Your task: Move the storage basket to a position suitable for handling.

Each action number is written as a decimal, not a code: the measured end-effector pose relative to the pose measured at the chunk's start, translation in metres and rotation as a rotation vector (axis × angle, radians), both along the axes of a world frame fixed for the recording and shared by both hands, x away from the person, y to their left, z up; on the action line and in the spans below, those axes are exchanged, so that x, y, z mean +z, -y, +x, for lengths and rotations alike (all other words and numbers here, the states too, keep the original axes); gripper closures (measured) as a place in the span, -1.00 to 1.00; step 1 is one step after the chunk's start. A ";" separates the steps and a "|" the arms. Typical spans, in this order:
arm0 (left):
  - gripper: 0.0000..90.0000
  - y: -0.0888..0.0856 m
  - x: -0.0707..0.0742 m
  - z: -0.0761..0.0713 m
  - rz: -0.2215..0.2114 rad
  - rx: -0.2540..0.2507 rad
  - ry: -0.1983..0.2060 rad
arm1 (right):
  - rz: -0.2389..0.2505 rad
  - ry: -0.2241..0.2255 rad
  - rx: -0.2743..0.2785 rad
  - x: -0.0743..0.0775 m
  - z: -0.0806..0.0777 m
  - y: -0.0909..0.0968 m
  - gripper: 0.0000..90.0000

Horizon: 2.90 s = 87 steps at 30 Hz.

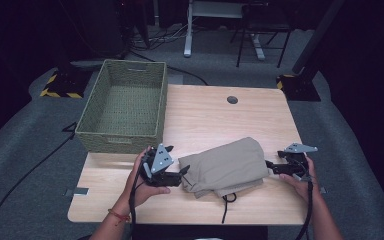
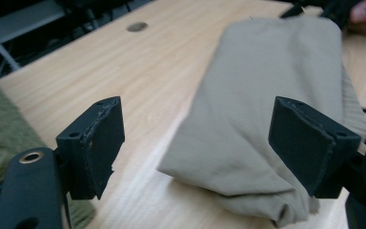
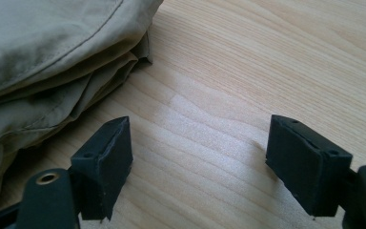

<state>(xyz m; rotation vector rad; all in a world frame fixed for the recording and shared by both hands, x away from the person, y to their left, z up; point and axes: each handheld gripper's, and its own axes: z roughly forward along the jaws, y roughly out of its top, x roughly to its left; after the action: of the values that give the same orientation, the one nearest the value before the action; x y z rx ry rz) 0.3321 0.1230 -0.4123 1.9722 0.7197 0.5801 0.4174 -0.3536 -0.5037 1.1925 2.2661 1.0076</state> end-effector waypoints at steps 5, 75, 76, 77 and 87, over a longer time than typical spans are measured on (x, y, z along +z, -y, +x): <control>-0.55 -0.018 0.007 0.010 -0.025 0.102 0.022 | 0.001 0.000 -0.002 0.000 -0.001 0.000 -0.47; 0.50 0.037 -0.011 0.086 0.141 -0.396 -0.157 | 0.003 0.002 0.024 0.000 -0.014 -0.001 -0.46; 0.51 0.033 -0.009 0.082 0.151 -0.385 -0.150 | 0.003 0.001 0.025 0.000 -0.014 0.000 -0.46; 0.51 0.028 -0.008 0.078 0.162 -0.368 -0.142 | 0.003 0.001 0.025 0.000 -0.014 0.000 -0.46; 0.42 -0.031 -0.003 0.061 0.096 -0.159 -0.121 | 0.002 0.002 0.025 0.000 -0.014 -0.001 -0.46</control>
<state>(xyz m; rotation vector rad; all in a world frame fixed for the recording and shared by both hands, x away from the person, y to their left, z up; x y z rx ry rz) 0.3930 0.1540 -0.4152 2.1454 0.6106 0.4085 0.4038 -0.3531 -0.5039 1.1668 2.2842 1.0202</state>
